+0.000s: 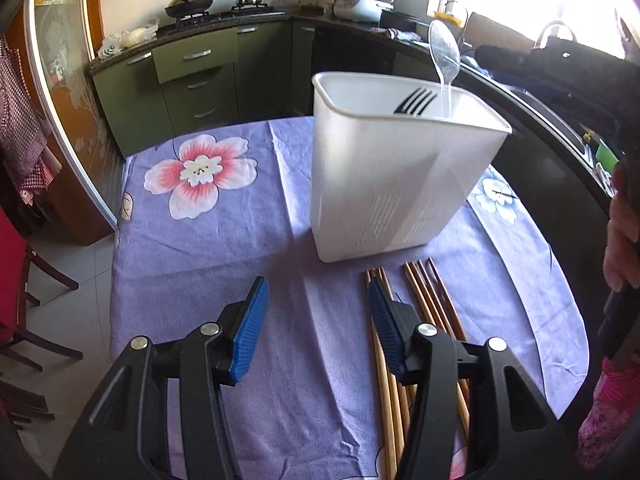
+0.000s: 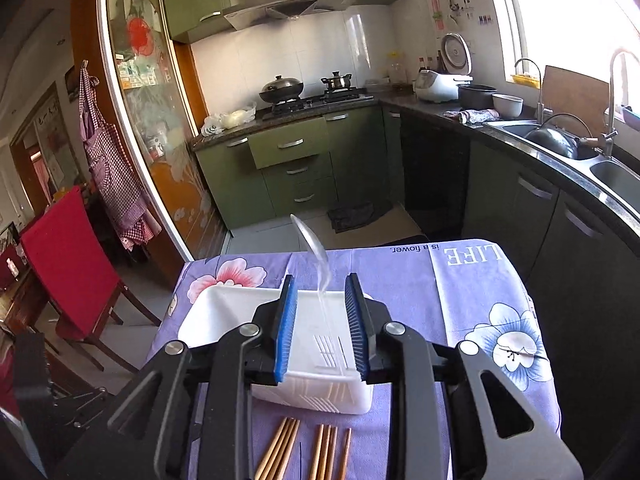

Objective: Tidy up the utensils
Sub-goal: 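Grasp a wooden chopstick with the left gripper while the right grasps a red-tipped chopstick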

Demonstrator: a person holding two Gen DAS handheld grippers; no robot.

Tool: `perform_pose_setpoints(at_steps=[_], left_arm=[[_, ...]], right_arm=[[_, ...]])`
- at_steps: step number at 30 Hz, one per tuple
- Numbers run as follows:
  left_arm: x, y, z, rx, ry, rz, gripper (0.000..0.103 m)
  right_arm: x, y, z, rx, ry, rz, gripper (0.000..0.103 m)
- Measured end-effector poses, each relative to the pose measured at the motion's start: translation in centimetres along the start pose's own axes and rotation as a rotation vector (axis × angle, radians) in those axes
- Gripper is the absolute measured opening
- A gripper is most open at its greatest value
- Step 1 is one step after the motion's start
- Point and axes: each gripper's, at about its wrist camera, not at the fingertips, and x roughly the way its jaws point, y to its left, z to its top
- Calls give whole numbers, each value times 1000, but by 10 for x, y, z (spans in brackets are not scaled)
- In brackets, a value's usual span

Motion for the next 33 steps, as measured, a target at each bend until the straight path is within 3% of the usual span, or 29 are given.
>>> perform_pose_setpoints(at_steps=[2, 4, 10, 14, 16, 33], left_arm=[[9, -6, -2, 10, 50, -6, 50], [20, -9, -7, 8, 101, -13, 50], [53, -19, -13, 13, 206, 2, 49], [70, -21, -14, 10, 262, 10, 34], [73, -22, -14, 9, 270, 16, 32], [67, -37, -12, 36, 272, -13, 31]], right_arm=[[-16, -7, -10, 10, -1, 9, 27], [-30, -15, -25, 13, 12, -1, 36], [-51, -55, -87, 62, 98, -28, 36], [-52, -83, -116, 120, 147, -37, 36], [-50, -94, -125, 145, 163, -32, 36], [-43, -87, -127, 149, 190, -1, 41]])
